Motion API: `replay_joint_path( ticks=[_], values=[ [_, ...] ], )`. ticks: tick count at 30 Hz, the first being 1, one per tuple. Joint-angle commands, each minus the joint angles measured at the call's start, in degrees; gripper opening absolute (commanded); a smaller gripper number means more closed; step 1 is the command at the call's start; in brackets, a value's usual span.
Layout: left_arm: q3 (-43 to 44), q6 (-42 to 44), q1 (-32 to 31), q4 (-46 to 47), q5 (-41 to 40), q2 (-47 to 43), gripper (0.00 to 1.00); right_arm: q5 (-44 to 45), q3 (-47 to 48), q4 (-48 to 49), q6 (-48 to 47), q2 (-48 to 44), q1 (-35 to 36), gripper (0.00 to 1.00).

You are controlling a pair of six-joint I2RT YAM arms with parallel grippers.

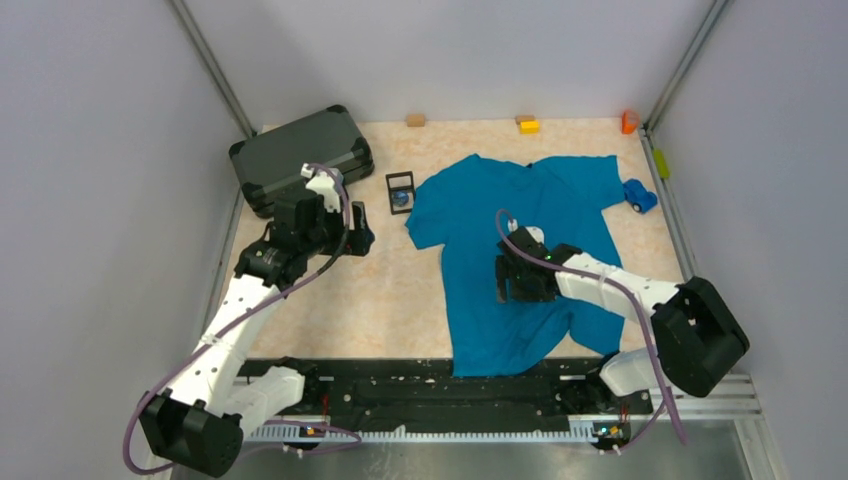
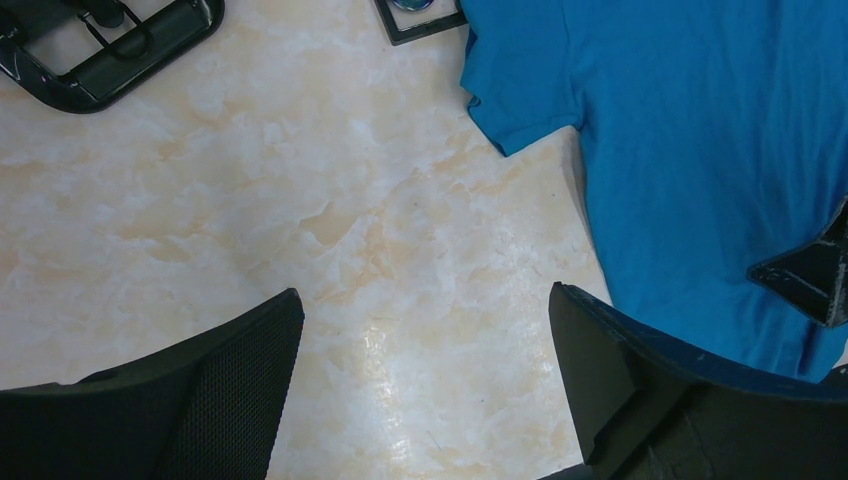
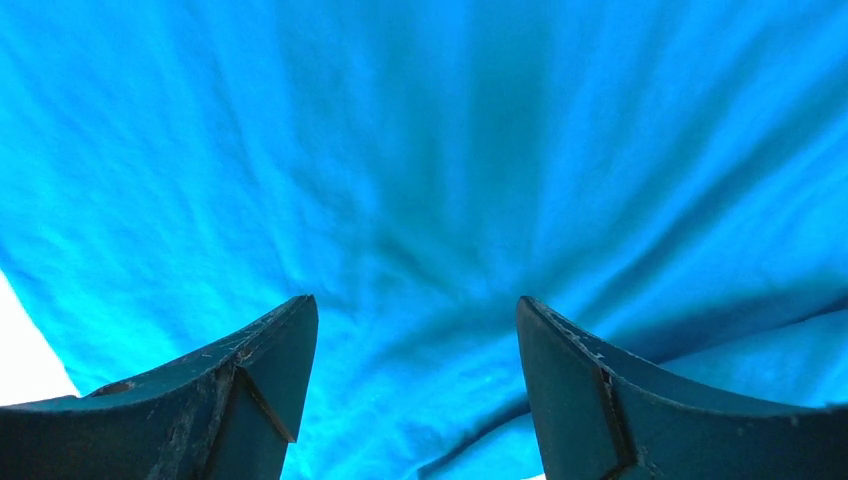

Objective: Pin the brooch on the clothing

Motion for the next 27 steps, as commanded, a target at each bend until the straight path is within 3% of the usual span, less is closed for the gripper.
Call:
replay_joint_path(
  ticks=[1,6,13,20,27],
  values=[
    [-1.2,-0.2,0.3,3.8,-0.1,-1.9,0.96,3.3,7.5,-1.5,-3.8,-4.0,0.7,0.75],
    [0.4,-6.9,0.3,7.0,2.6,-1.1,0.95,4.1,10.0,5.2,-7.6,-8.1,0.7,0.75],
    [-1.5,-16.8,0.2,20.9,3.0,5.9,0.91,-1.1,12.0,22.8,-13.5,-9.2,0.4,0.82],
    [-0.5,-21.5,1.1,29.7,4.7,18.0,0.89,-21.1,18.5,36.3,-12.9,2.4,-6.3,0.77],
    [1.7,-23.5,5.0,37.0,8.7,29.8,0.80,-29.8,33.2,35.6,-13.7,21.5,-8.5,0.66]
  ],
)
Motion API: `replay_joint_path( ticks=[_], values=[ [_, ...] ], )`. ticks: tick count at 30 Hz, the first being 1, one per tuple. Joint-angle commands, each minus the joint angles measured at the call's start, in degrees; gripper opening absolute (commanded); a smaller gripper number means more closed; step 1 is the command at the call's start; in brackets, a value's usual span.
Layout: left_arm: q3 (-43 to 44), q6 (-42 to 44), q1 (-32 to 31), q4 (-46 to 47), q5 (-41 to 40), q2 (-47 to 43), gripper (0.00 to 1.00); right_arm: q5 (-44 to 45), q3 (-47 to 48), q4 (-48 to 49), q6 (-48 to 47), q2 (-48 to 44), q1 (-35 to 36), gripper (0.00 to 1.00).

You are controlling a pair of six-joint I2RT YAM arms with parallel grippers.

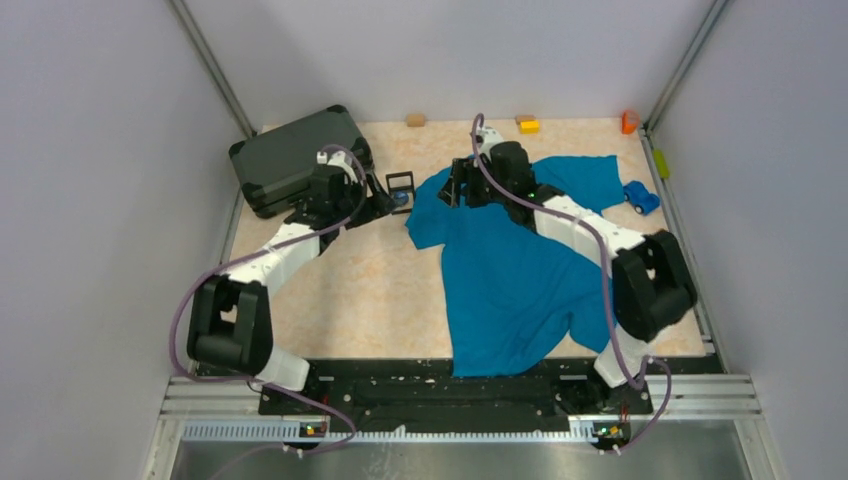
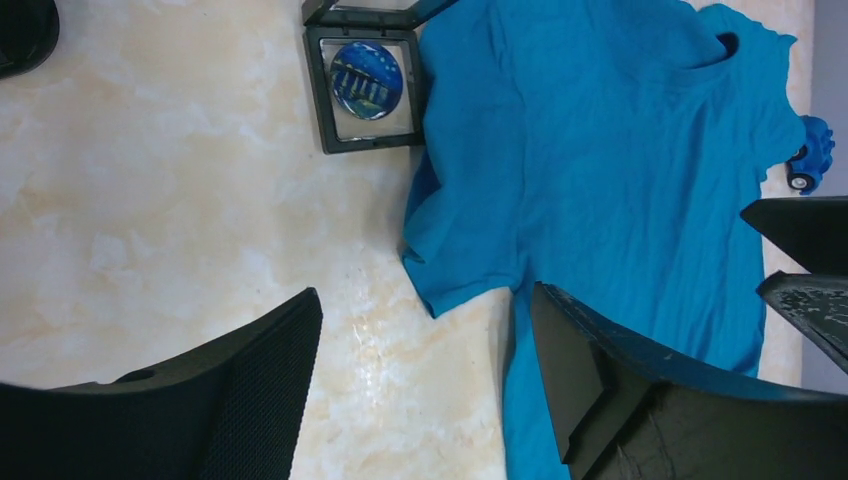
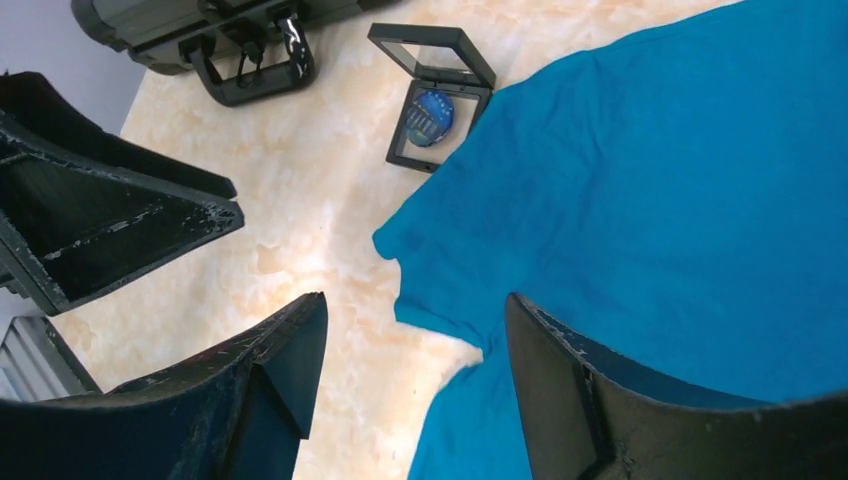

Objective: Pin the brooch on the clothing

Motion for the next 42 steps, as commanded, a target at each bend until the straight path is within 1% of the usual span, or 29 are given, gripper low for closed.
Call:
replay_joint_path(
  ticks=[1,3,6,9,11,18,21,28,34,38,42],
  values=[
    [2.5,-3.4,4.2,9.7,5.6,6.5,0.76,-9.1,8.8,4.0,-0.9,10.6,-1.1,0.66],
    [2.9,-3.5,6.4,11.5,9.6,9.9,0.68,-11.3,12.6,4.2,-0.7,15.2,-1.4,0.65],
    [4.8,-2.7,7.7,12.3,11.3,15.2,0.60,-14.9,19.2,2.8,-0.7,22.3,-1.4,0.60],
    [6.2,-2.6,8.2,14.3,12.7,18.7,0.55,-16.9,25.6,1.2,-0.4,28.9,-1.4,0.53],
    [6.3,-2.6,8.4,16.2,13.4,20.2,0.53,-18.1,28.3,1.4,0.4,32.1,-1.4,0.50],
    [9.6,-1.6,8.4,18.1,13.6,25.6,0.43,-19.7,35.8,2.8,3.1,39.5,-1.3,0.48],
    [10.9,-1.8,8.4,19.3,14.4,27.6,0.41,-19.8,37.9,3.3,3.9,41.7,-1.3,0.47],
    [13.6,-1.8,8.4,20.1,14.5,30.8,0.40,-19.6,40.1,5.1,5.7,44.9,-1.2,0.44],
    [14.8,-1.3,8.4,19.8,14.5,32.3,0.36,-19.0,43.0,4.7,5.9,47.7,-0.6,0.41],
    [16.0,-1.2,8.4,19.1,14.4,33.5,0.35,-17.5,44.3,3.5,5.8,49.2,-0.5,0.39],
    [16.7,-0.9,8.3,18.6,14.3,34.4,0.35,-16.7,45.5,2.8,6.0,49.8,-0.5,0.39]
  ],
)
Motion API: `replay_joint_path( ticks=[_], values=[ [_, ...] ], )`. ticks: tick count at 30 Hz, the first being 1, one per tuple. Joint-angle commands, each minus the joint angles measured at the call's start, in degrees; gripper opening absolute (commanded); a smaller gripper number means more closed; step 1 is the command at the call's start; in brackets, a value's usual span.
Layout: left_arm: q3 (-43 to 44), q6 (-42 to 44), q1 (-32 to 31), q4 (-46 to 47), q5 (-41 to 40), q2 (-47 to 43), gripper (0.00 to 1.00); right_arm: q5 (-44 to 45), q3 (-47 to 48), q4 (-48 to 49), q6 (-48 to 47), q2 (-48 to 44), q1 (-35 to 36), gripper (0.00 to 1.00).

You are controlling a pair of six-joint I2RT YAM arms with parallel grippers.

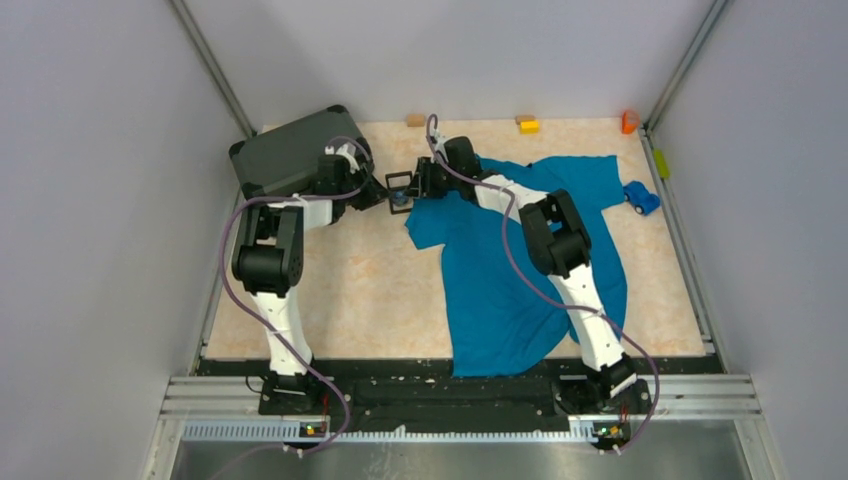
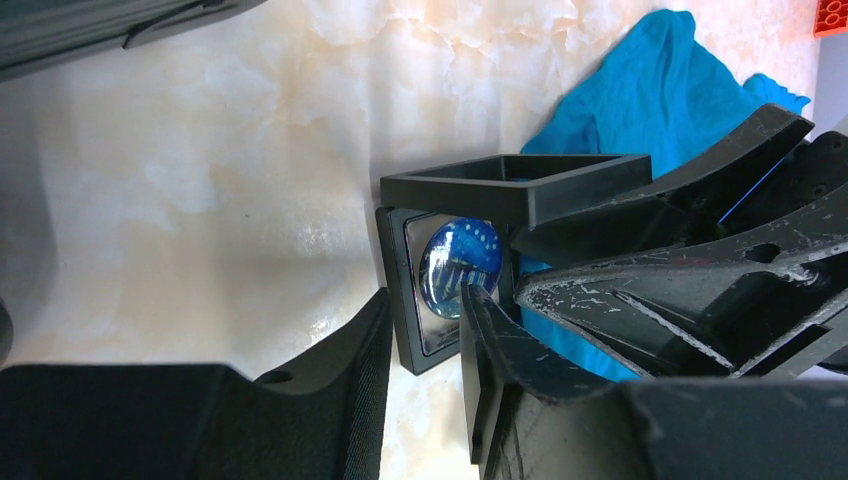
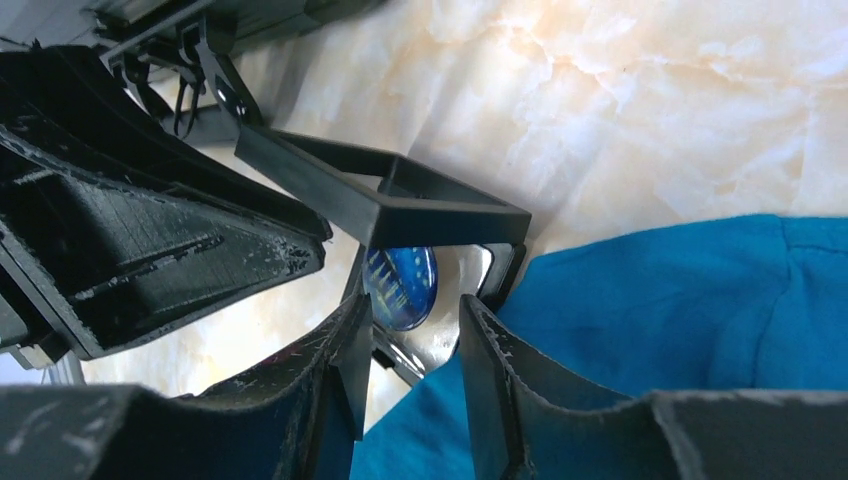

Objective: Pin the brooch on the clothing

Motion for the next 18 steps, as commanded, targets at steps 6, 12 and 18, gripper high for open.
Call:
replay_joint_path(
  ticks=[6,12,18],
  values=[
    [3.1,1.3,0.0,0.5,0.9,1.8,0.32,2.5,5.8,-2.0,0.2,1.5,0.7,0.39],
    [3.3,1.9,-0.5,-0.7,0.1,2.2,0.32,3.8,5.7,-4.3,0.2,1.2,1.4,0.39],
    [4.2,2.1,-0.8,-1.2,0.5,3.2,0.32,4.8,5.5,-4.5,0.7,1.3,2.1,0.39]
  ],
)
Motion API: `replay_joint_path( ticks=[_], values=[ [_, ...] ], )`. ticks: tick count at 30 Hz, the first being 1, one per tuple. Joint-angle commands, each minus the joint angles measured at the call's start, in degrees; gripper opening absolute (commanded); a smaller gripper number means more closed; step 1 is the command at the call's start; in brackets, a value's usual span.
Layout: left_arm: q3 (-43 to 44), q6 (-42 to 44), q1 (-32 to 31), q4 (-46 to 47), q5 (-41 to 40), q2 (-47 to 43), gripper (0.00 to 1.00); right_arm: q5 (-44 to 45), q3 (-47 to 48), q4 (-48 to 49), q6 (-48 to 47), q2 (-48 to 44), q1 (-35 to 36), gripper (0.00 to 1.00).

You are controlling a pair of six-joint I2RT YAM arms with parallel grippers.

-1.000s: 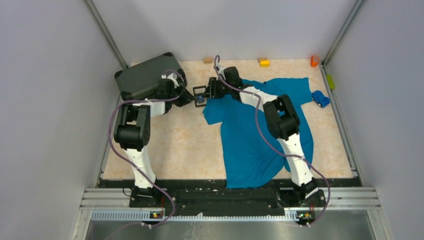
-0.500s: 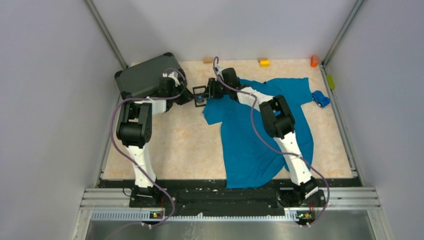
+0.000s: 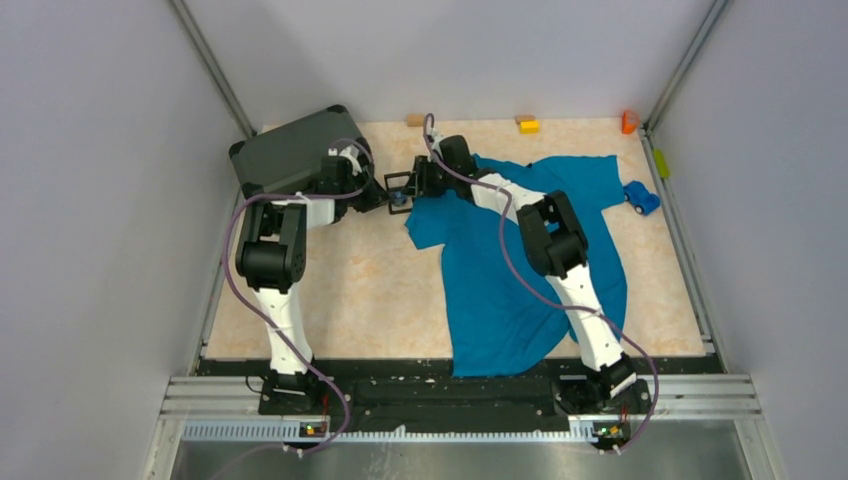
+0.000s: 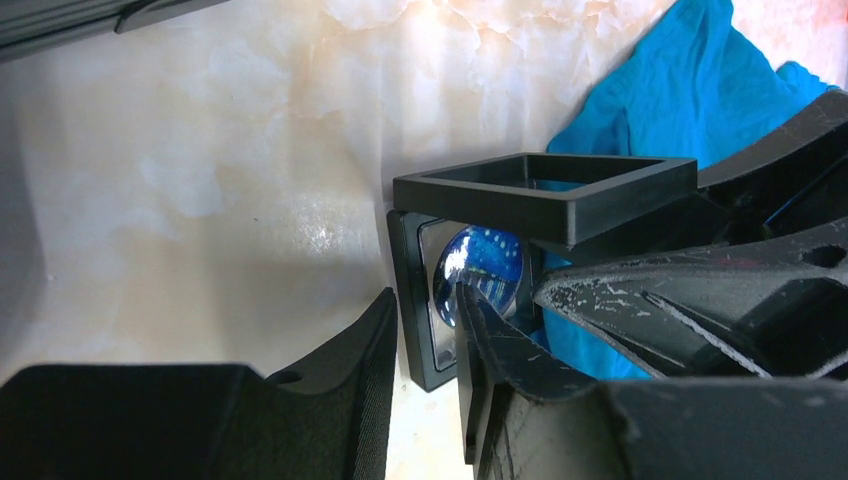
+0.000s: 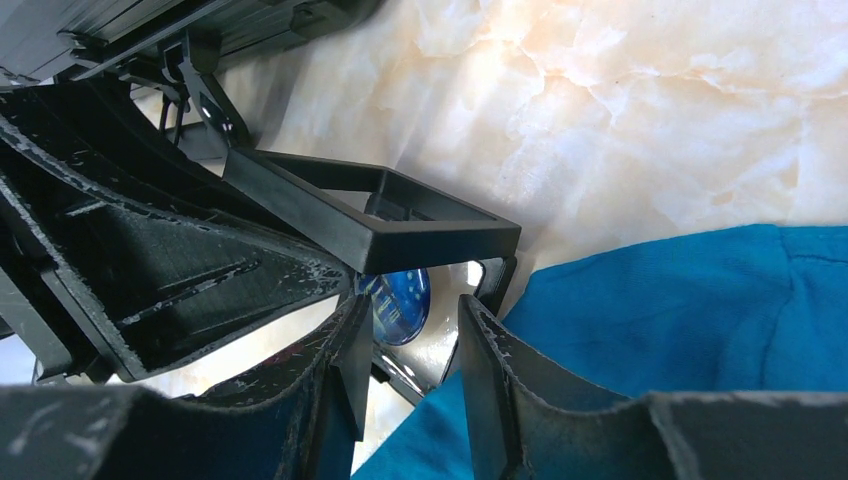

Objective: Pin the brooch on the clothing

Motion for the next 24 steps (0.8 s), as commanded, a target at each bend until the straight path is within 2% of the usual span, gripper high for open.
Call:
replay_joint_path(
  ticks=[1,17,24],
  values=[
    [3.0,1.5,-0.5,-1.0,0.5,1.1,0.31,1.7,1.8,-1.2,0.8,0.1,1.3,0.39],
    [5.0,3.0,-1.3,-4.1,0.0,2.9,0.16,6.1,1.1,-2.9,1.1,-1.3,3.0,0.34],
    [4.7,3.2,-1.3,-4.6,-0.4,3.0,0.15,9.7,-0.8,-4.4,-1.6,-7.0,3.2,0.44]
  ],
)
